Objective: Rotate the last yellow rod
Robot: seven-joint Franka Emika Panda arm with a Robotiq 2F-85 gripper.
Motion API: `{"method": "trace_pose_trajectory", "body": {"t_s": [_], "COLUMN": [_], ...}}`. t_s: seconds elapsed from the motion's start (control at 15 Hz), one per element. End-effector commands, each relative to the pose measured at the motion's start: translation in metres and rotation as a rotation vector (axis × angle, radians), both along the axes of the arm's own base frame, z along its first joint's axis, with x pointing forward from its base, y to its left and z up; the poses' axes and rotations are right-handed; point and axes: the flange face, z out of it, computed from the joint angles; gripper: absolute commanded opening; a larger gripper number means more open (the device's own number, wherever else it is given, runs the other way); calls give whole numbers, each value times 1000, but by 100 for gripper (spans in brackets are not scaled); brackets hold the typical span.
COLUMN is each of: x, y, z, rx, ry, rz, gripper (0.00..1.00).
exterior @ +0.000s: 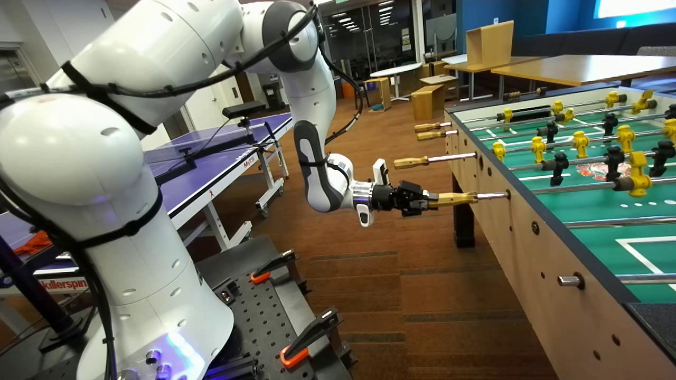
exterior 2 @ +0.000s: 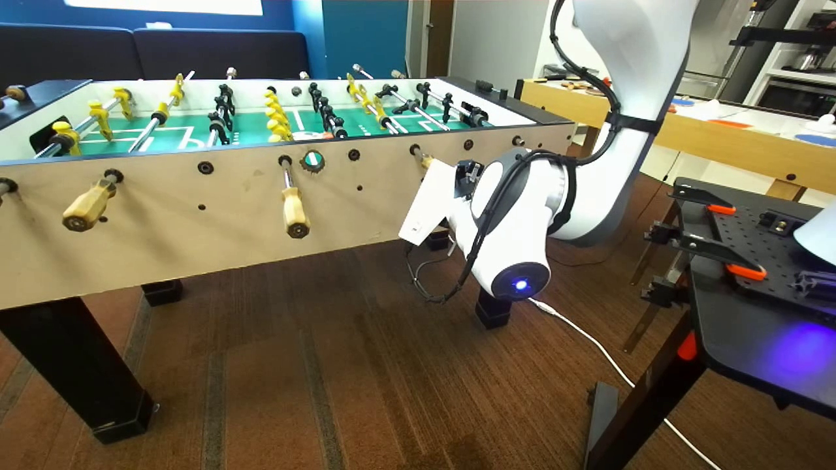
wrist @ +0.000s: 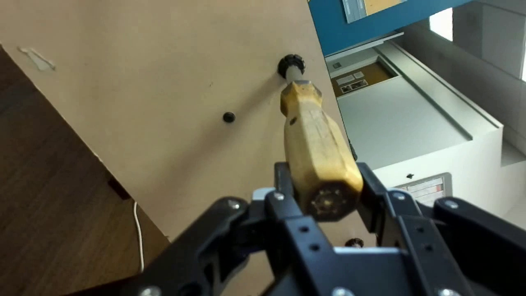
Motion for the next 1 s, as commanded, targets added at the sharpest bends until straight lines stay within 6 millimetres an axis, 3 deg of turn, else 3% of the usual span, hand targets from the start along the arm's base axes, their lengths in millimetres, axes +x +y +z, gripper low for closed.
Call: {"method": "trace_pose_trajectory", "body": {"t_s": [0.0,0.2,0.27,0.4,0.6,0.8,0.93], "x": [1,1,1,-2,-13,-24,-27], "y": [-5,-6,-4,2,29,60,74], "z": [13,14,15,17,29,56,88], "rx": [-93,-167,-181,-162,-50,113,205], "ry": [142,220,230,258,292,263,224], "rz": [-64,-83,-80,-60,0,30,12], "gripper": [17,17,61,75,98,100,100]}}
